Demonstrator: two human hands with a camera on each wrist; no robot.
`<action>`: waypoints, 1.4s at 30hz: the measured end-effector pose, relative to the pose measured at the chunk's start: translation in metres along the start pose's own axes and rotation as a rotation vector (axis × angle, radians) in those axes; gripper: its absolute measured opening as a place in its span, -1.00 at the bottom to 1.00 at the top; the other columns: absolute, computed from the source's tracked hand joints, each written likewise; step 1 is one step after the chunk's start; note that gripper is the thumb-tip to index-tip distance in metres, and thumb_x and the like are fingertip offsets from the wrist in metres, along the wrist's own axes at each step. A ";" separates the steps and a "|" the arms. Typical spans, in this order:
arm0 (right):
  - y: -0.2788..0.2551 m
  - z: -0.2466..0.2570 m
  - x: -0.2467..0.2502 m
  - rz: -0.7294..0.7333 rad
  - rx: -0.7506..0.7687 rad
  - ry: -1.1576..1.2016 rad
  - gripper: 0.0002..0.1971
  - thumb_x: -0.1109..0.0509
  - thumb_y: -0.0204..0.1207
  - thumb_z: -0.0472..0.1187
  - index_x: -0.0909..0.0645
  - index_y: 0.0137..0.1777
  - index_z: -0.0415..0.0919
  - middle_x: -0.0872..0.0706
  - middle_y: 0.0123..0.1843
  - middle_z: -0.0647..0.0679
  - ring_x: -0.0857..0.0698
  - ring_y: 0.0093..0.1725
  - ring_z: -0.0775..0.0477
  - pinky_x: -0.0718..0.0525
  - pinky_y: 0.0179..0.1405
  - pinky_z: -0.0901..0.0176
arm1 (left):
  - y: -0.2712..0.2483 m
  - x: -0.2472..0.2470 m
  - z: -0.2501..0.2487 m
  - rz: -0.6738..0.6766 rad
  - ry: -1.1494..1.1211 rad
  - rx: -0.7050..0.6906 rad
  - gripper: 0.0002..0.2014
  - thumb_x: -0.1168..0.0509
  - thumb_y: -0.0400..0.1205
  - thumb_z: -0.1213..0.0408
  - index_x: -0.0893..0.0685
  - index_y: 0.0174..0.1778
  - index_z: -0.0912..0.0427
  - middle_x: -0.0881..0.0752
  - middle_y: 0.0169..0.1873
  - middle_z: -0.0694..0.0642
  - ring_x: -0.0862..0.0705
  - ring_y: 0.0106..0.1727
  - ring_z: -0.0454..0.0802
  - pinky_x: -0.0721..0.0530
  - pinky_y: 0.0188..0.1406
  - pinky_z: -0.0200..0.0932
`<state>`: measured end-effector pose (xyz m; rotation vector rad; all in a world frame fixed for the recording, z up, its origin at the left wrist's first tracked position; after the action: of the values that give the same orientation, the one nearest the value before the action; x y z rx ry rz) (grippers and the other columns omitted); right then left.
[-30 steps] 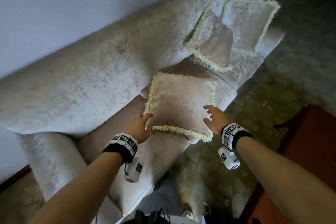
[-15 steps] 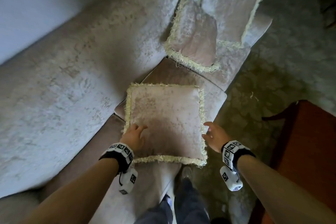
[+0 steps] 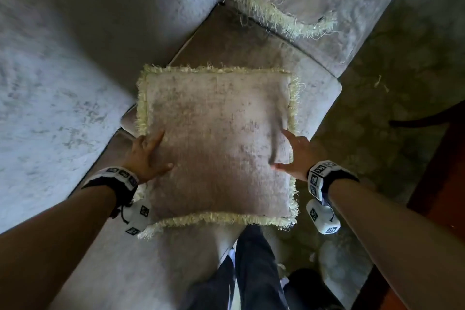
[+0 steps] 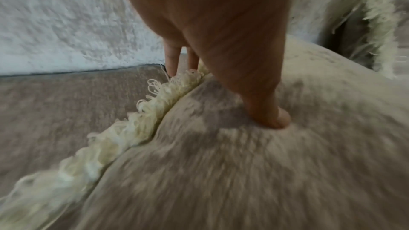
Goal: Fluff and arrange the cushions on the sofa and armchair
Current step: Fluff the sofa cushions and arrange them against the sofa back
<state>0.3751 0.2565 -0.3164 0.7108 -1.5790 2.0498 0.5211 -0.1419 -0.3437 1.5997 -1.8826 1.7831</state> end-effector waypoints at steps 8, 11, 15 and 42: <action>0.058 0.012 -0.019 0.050 0.082 0.202 0.59 -0.79 -0.15 0.20 0.64 0.36 0.59 0.43 0.69 -0.15 0.09 0.68 -0.41 -0.22 0.55 -0.44 | 0.050 0.003 0.011 -0.027 0.041 0.039 0.56 -0.71 -0.13 -0.19 0.37 0.54 -0.46 0.01 0.59 0.33 -0.08 0.57 0.46 -0.26 0.48 0.46; 0.072 0.012 -0.025 0.054 0.086 0.218 0.60 -0.81 -0.10 0.10 0.66 0.34 0.58 0.39 0.69 -0.17 0.06 0.68 -0.41 -0.27 0.53 -0.43 | 0.061 -0.006 0.005 -0.022 0.021 0.044 0.64 -0.75 -0.16 -0.09 0.48 0.48 -0.44 0.37 0.61 0.28 0.20 0.64 0.40 -0.16 0.53 0.45; 0.086 0.010 -0.038 0.045 0.090 0.258 0.62 -0.82 -0.12 0.07 0.65 0.38 0.55 0.29 0.68 -0.17 0.03 0.67 -0.41 -0.27 0.51 -0.49 | 0.068 -0.016 -0.002 0.052 -0.066 0.017 0.66 -0.78 -0.08 0.13 0.50 0.56 -0.17 0.43 0.59 0.28 0.23 0.65 0.32 -0.15 0.54 0.35; 0.011 0.052 0.007 -0.143 0.277 0.179 0.40 -0.69 0.27 -0.19 0.58 0.39 0.56 0.18 0.69 -0.35 -0.33 0.54 -0.50 -0.46 0.41 -0.22 | -0.053 -0.002 0.000 -0.319 -0.182 -0.182 0.23 -0.60 0.30 0.31 0.16 0.67 -0.20 -0.01 0.68 0.15 -0.02 0.68 0.16 -0.22 0.58 0.30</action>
<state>0.3693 0.2035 -0.3084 0.6921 -1.1267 2.1796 0.5592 -0.1282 -0.3090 1.9163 -1.6801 1.3408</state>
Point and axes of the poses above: each hand's wrist, its own y-axis towards the middle knuckle, its own x-axis out of the back of the hand, z = x × y, the point moved 4 cm from there along y, towards the middle knuckle
